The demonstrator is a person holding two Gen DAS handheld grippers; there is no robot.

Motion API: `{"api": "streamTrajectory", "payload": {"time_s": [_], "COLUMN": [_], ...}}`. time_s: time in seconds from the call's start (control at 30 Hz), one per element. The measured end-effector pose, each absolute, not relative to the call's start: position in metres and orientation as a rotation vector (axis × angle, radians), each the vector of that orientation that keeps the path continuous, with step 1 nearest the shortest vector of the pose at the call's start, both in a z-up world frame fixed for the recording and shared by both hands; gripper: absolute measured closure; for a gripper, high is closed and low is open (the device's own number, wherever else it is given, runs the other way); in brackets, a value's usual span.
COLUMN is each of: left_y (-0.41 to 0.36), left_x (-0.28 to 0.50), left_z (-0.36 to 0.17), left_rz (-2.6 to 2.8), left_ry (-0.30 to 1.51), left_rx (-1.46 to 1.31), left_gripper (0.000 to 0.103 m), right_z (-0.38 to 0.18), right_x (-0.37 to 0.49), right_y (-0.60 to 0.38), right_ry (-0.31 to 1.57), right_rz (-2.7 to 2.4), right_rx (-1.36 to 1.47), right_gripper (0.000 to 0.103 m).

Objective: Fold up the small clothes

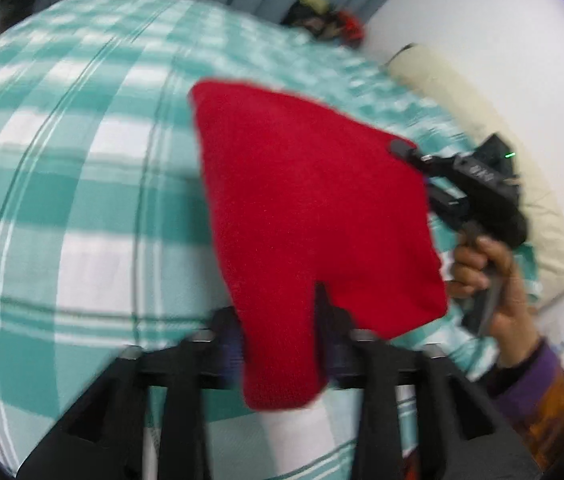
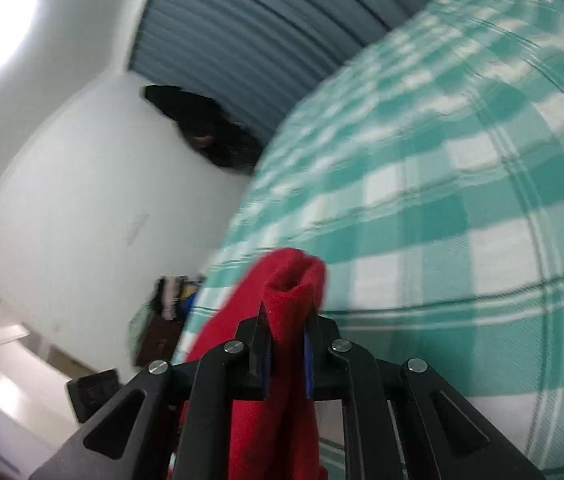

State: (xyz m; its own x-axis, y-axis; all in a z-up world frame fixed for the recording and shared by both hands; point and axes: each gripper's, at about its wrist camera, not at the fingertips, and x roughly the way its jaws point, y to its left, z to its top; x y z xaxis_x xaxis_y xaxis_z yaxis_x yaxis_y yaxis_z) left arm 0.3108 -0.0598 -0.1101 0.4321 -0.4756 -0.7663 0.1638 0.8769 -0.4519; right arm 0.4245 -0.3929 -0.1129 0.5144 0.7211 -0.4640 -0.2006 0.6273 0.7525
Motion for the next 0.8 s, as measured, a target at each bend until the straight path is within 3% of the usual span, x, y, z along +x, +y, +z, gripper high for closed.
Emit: {"api": "streamTrajectory", "payload": {"time_s": [0.03, 0.07, 0.1, 0.17, 0.23, 0.27, 0.37, 0.47, 0.8], "left_y": [-0.061, -0.066, -0.068, -0.07, -0.071, -0.073, -0.082, -0.084, -0.074], "left_x": [0.309, 0.307, 0.301, 0.281, 0.255, 0.244, 0.213, 0.187, 0.138], "left_z": [-0.121, -0.136, -0.151, -0.164, -0.161, -0.158, -0.133, -0.1, -0.051], "left_rz": [-0.359, -0.278, -0.202, -0.146, -0.11, -0.09, -0.023, 0.006, 0.094], "left_ry": [1.065, 1.08, 1.105, 1.11, 1.067, 1.049, 0.968, 0.884, 0.851], "left_rx": [-0.294, -0.225, -0.139, -0.043, 0.026, 0.065, 0.148, 0.147, 0.176], "left_gripper": [0.03, 0.029, 0.03, 0.031, 0.027, 0.021, 0.008, 0.003, 0.003], "right_z": [-0.127, -0.135, -0.146, -0.161, -0.166, -0.166, -0.157, -0.143, -0.101], "right_x": [0.427, 0.425, 0.421, 0.4, 0.367, 0.349, 0.283, 0.224, 0.118], "right_y": [-0.395, -0.4, -0.406, -0.418, -0.426, -0.426, -0.411, -0.393, -0.343], "right_ry": [0.901, 0.949, 0.987, 1.041, 1.065, 1.07, 1.066, 1.042, 0.98], "right_rz": [0.544, 0.457, 0.379, 0.246, 0.172, 0.139, 0.107, 0.113, 0.078], "right_rx": [0.672, 0.637, 0.599, 0.498, 0.4, 0.349, 0.208, 0.158, 0.112], "right_gripper": [0.066, 0.037, 0.024, 0.024, 0.016, 0.008, 0.006, 0.006, 0.005]}}
